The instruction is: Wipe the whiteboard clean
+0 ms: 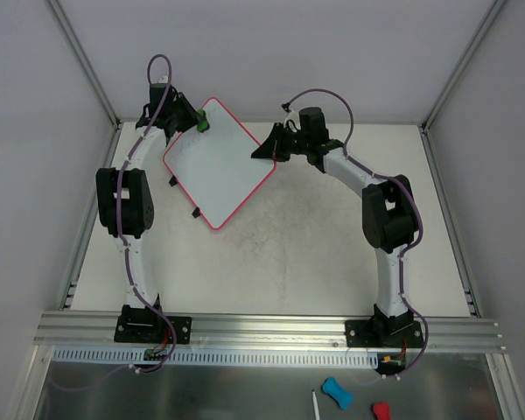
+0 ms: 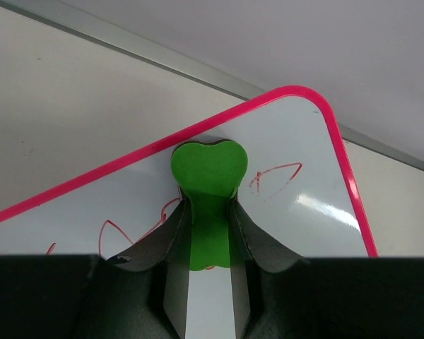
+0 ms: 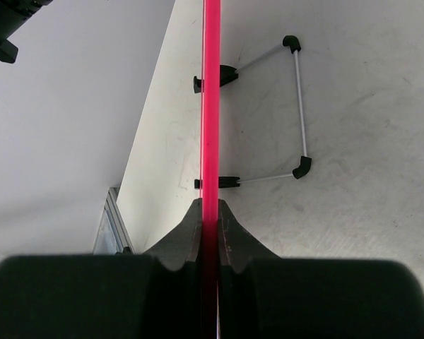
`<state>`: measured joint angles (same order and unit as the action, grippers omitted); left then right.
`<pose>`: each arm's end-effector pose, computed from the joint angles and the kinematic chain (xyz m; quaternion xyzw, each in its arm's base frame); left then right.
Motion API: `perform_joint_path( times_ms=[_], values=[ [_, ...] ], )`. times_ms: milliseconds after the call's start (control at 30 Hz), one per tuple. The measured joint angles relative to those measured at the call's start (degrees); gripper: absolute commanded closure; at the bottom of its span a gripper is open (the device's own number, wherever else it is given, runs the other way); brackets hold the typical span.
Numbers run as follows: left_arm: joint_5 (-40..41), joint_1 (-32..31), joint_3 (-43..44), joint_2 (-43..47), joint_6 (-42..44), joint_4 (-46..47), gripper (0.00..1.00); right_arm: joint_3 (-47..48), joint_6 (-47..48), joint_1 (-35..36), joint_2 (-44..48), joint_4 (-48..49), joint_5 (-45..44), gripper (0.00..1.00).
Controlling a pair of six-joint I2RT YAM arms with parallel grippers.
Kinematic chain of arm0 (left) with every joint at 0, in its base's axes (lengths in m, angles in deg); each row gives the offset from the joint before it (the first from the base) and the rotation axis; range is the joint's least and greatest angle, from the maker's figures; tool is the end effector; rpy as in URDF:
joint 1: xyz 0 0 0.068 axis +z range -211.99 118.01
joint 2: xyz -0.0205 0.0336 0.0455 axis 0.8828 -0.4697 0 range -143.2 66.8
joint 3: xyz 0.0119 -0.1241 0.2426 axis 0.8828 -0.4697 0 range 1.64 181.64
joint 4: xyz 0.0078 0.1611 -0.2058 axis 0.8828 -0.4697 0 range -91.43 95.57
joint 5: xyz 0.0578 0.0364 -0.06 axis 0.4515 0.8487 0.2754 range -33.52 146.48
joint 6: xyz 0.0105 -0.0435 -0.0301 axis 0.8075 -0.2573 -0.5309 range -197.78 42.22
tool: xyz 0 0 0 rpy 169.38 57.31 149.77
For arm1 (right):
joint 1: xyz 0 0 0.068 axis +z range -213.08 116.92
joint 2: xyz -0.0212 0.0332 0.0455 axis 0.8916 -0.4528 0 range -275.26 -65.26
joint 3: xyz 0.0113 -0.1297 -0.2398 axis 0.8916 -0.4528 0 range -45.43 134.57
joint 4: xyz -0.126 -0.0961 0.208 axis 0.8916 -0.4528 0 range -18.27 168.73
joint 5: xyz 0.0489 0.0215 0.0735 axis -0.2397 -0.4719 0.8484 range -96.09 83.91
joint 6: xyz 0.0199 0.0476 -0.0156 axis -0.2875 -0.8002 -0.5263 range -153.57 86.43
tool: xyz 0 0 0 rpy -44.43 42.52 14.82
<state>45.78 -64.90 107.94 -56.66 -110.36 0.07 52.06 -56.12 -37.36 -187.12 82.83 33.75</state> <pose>0.5170 -0.0330 0.2768 -0.1622 0.8143 -0.2421 0.5020 0.4427 0.2386 0.2563 -0.2160 0.7658 0.4748 0.3762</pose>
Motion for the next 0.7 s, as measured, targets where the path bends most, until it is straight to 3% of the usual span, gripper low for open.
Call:
perform_joint_path(
  times_ms=[467, 700],
  values=[
    [-3.5, -2.7, 12.8, -5.8, 3.5, -2.4, 1.0, 0.0, -0.4, 0.0, 0.0, -0.1, 0.0, 1.0],
    [-4.7, -4.4, 14.4, -6.7, 6.3, -1.6, 1.0, 0.0, -0.9, -0.1, 0.0, -0.6, 0.0, 1.0]
  ],
)
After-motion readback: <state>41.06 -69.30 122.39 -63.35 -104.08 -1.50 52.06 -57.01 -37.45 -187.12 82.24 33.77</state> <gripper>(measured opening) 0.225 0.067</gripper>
